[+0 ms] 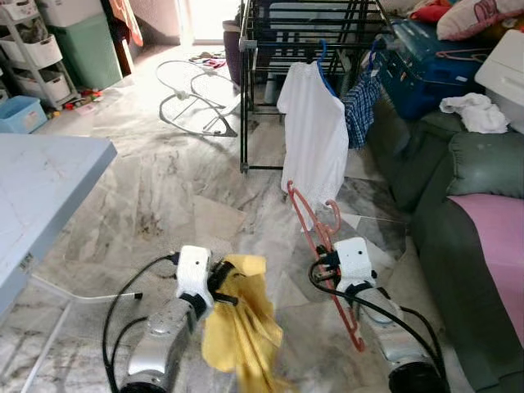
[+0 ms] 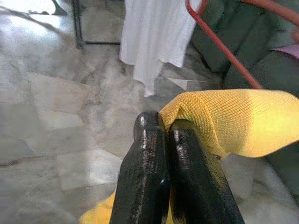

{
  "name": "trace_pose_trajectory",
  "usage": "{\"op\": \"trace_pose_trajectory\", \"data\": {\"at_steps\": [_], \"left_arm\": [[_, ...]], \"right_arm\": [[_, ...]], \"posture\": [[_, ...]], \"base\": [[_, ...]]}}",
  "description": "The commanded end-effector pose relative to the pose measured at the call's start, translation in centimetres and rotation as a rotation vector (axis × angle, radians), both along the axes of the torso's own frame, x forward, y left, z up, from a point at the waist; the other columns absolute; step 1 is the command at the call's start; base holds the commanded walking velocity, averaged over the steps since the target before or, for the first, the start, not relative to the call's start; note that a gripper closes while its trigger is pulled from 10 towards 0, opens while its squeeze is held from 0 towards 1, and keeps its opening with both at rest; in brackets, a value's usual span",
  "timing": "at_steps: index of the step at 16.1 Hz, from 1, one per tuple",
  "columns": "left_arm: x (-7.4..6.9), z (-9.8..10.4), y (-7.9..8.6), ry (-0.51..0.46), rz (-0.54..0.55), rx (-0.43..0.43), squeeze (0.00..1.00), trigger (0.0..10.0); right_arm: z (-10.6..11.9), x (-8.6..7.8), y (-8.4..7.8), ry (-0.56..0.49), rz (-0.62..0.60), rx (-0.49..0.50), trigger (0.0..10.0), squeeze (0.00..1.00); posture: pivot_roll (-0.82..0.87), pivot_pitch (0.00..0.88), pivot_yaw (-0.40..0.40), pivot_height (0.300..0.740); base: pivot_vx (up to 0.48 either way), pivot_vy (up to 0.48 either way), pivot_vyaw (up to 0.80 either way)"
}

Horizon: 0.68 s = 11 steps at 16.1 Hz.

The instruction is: Hang hanger

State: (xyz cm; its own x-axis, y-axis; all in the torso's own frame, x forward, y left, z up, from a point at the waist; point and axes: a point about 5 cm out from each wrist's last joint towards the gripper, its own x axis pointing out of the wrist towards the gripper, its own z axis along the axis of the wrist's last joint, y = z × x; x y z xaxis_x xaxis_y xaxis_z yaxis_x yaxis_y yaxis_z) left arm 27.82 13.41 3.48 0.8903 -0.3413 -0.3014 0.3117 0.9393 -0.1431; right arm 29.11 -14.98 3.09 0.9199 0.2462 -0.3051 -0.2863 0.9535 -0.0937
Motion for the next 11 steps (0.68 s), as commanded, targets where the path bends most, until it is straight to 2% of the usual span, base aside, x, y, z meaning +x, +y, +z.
{"op": "trace_pose_trajectory", "data": {"at_steps": [1,3,4,5,6,7,9,11], "left_arm": [[2.5,2.7,2.5,-0.132,0.104,0.049,0.00,10.0],[4.3,4.3,4.6,-0.181,0.193,0.113,0.00,10.0],[5.6,5.2,5.5,-0.204,0.231,0.173,0.00,10.0],[6.8,6.4,6.0,-0.223,0.243,0.181,0.00,10.0],[7.2,6.9,6.1,-0.233,0.242,0.173,0.00,10.0],[8.0,8.1,5.2,-0.278,0.132,0.116,0.00,10.0],[8.2,8.5,4.4,-0.306,0.034,0.128,0.00,10.0],[8.1,8.5,3.6,-0.320,-0.056,0.137,0.00,10.0]], "right_arm": [[0.4,-0.1,-0.7,0.006,0.059,-0.005,10.0,0.00],[1.1,-0.3,-1.8,-0.023,0.143,-0.091,10.0,0.00],[2.0,-0.3,-2.5,-0.033,0.208,-0.113,10.0,0.00],[3.1,-0.2,-3.4,-0.037,0.289,-0.138,10.0,0.00],[3.6,-0.2,-3.8,-0.030,0.318,-0.132,10.0,0.00],[5.3,-0.5,-4.3,-0.009,0.416,-0.056,10.0,0.00],[6.1,-1.0,-3.9,0.017,0.484,0.029,10.0,0.00],[6.1,-1.7,-3.4,0.057,0.544,0.061,10.0,0.00]], "posture": [[-0.13,0.021,0.008,0.740],[-0.13,0.032,0.011,0.740],[-0.13,0.033,0.012,0.740],[-0.14,0.034,0.015,0.740],[-0.15,0.035,0.019,0.740],[-0.16,0.038,0.024,0.740],[-0.17,0.039,0.028,0.740],[-0.17,0.040,0.030,0.740]], "base": [[0.000,0.000,0.00],[0.000,0.000,0.00],[0.000,0.000,0.00],[0.000,0.000,0.00],[0.000,0.000,0.00],[0.000,0.000,0.00],[0.000,0.000,0.00],[0.000,0.000,0.00]]}}
